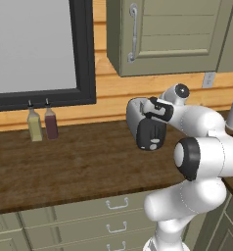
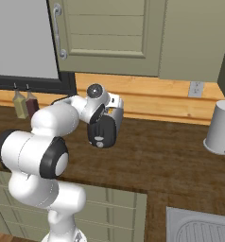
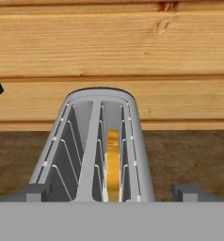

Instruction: Start the toaster. Once the lever pops up, take the bread to the plate on the dining counter.

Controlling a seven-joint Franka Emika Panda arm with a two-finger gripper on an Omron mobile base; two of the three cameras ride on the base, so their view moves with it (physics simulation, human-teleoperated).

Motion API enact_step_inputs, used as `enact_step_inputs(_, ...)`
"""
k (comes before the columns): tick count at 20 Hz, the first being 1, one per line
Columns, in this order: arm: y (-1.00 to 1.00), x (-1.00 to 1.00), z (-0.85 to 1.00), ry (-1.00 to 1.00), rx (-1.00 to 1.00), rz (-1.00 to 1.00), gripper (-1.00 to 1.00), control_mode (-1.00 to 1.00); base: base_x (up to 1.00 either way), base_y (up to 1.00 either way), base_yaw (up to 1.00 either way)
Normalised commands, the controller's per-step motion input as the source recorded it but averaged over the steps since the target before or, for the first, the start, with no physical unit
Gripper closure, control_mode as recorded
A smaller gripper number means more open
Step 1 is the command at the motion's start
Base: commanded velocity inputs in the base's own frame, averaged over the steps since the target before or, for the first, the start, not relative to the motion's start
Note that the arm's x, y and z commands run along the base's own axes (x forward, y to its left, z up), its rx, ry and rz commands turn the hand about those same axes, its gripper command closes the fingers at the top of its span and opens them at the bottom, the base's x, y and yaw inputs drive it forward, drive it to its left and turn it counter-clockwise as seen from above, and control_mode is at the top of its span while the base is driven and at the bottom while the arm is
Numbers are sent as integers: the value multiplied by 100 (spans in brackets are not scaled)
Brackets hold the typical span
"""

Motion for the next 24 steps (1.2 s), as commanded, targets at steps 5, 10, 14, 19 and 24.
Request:
enact_step_inputs(5,0,0,0,0,0,0,-100,-100,0,0,0)
enact_step_inputs(10,0,0,0,0,0,0,-100,-100,0,0,0)
enact_step_inputs(14,0,0,0,0,0,0,-100,-100,0,0,0)
enact_step_inputs(19,0,0,0,0,0,0,-100,-100,0,0,0)
enact_step_inputs(24,0,0,0,0,0,0,-100,-100,0,0,0)
